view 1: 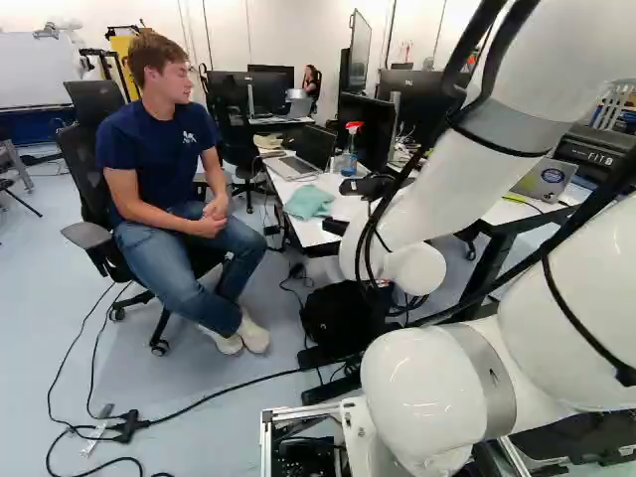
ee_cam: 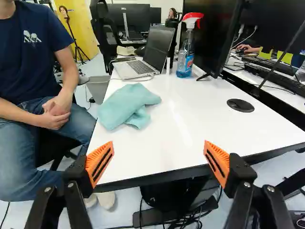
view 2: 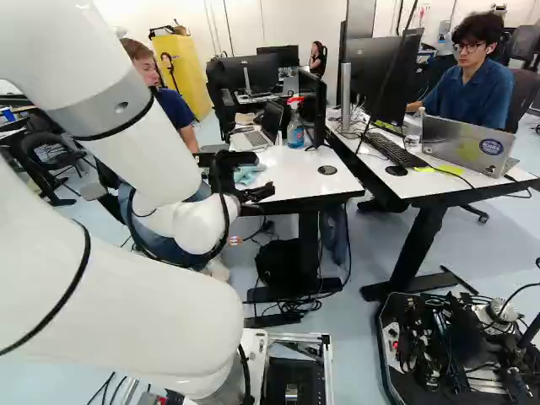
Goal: Clean the table with the green towel
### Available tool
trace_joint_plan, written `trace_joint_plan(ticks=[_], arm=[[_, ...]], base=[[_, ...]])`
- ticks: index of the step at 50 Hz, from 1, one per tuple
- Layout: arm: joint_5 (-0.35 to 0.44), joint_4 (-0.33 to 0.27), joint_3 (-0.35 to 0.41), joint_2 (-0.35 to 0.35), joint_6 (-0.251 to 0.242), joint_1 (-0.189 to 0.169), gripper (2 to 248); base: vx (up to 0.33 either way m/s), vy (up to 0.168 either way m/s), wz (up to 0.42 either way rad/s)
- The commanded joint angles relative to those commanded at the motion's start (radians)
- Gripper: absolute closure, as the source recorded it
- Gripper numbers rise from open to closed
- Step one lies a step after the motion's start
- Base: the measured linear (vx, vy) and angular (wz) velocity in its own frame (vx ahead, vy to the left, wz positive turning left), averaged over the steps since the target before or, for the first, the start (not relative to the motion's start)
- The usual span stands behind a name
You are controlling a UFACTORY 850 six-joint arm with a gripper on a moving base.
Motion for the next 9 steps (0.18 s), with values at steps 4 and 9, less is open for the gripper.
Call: trace_joint_plan(ticks=[4,9], arm=[[0.000,0.000,0.000,0.000,0.000,0.000,3],[0.000,0.000,0.000,0.000,0.000,0.000,3]], base=[[0.000,0.000,0.000],[0.000,0.000,0.000]])
